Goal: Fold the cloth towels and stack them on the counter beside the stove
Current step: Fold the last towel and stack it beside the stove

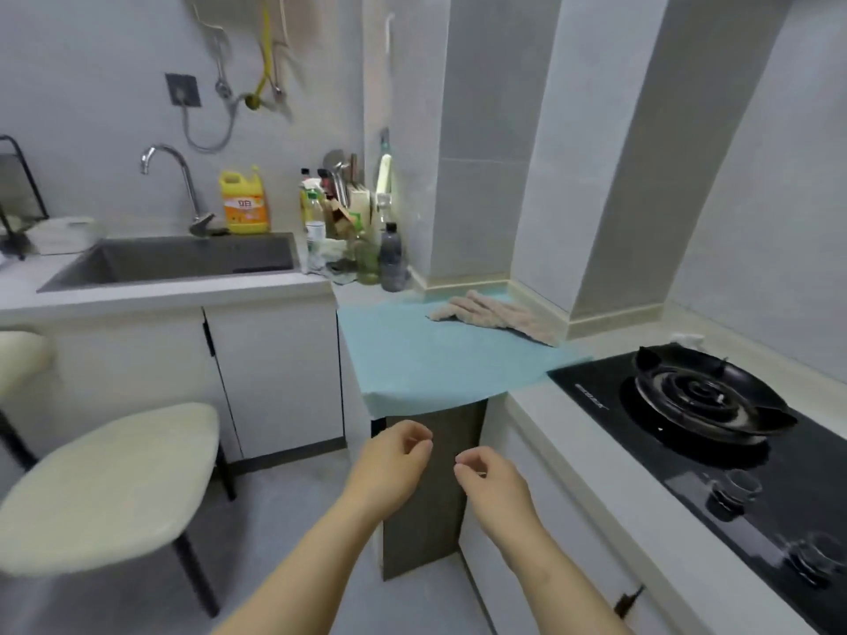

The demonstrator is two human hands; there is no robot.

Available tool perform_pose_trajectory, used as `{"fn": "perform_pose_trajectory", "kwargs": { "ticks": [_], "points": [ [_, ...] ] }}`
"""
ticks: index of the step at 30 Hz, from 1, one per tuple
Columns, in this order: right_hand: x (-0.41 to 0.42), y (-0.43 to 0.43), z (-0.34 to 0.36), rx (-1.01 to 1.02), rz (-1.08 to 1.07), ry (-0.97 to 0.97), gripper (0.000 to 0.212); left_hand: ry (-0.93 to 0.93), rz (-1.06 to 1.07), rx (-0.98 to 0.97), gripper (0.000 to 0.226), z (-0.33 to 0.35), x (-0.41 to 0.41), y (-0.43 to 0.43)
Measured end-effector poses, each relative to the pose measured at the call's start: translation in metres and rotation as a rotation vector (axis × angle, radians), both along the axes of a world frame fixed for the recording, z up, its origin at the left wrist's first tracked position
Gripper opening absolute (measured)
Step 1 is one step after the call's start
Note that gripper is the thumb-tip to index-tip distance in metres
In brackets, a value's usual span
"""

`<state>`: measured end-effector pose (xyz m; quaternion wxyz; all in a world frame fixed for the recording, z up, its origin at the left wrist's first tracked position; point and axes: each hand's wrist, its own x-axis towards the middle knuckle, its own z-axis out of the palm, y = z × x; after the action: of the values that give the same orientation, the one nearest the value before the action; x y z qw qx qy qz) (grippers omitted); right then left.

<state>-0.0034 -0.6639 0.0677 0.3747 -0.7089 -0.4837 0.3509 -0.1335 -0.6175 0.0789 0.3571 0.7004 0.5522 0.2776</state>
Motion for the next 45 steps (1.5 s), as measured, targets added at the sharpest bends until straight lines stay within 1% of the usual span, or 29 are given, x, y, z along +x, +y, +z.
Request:
{"fn": "perform_pose_trajectory", "kwargs": {
  "ticks": [4, 8, 10, 15, 18, 24, 29, 31, 33, 36, 38, 41, 43, 44, 45],
  "points": [
    [-0.02, 0.062, -0.004, -0.006, 0.02, 0.002, 0.017, 0.0, 0.058, -0.041, 0.025, -0.006, -0.024, 0.058],
    [-0.018, 0.126, -0.015, -0.024, -0.005, 0.038, 0.012, -0.014, 0.059, -0.067, 0.025, -0.015, -0.026, 0.118],
    [-0.012, 0.163, -0.02, -0.02, -0.02, 0.04, 0.013, -0.018, 0.049, -0.075, 0.024, -0.019, -0.022, 0.151],
    [0.011, 0.267, -0.026, -0.009, -0.035, -0.013, 0.019, -0.025, 0.021, -0.098, 0.024, -0.029, 0.0, 0.249],
    [0.03, 0.327, -0.027, -0.026, -0.076, -0.027, 0.019, 0.007, -0.007, -0.112, 0.022, -0.031, 0.018, 0.31],
    [0.063, 0.406, -0.04, -0.073, -0.198, -0.024, 0.021, 0.095, -0.12, -0.111, 0.025, -0.039, 0.062, 0.413],
    [0.075, 0.451, -0.054, -0.091, -0.378, 0.028, 0.021, 0.096, -0.242, -0.155, 0.023, -0.056, 0.093, 0.484],
    [0.079, 0.464, -0.061, -0.083, -0.493, 0.047, 0.019, 0.082, -0.299, -0.138, 0.03, -0.063, 0.107, 0.509],
    [0.08, 0.476, -0.066, -0.07, -0.627, 0.071, 0.015, 0.09, -0.367, -0.136, 0.043, -0.071, 0.119, 0.533],
    [0.067, 0.489, -0.072, -0.051, -0.84, 0.084, 0.012, 0.198, -0.516, -0.118, 0.051, -0.082, 0.128, 0.566],
    [0.05, 0.495, -0.079, -0.049, -0.946, 0.04, 0.016, 0.215, -0.64, -0.125, 0.045, -0.087, 0.132, 0.583],
    [0.023, 0.505, -0.087, -0.033, -1.081, -0.022, 0.022, 0.274, -0.818, -0.083, 0.019, -0.095, 0.133, 0.598],
    [0.009, 0.511, -0.09, 0.0, -1.154, -0.053, 0.018, 0.3, -0.918, -0.011, 0.007, -0.1, 0.133, 0.606],
    [0.003, 0.514, -0.09, 0.015, -1.177, -0.07, 0.016, 0.296, -0.959, 0.013, 0.003, -0.102, 0.134, 0.609],
    [-0.002, 0.516, -0.09, 0.028, -1.195, -0.089, 0.017, 0.279, -0.996, 0.011, 0.006, -0.102, 0.134, 0.611]
  ]
}}
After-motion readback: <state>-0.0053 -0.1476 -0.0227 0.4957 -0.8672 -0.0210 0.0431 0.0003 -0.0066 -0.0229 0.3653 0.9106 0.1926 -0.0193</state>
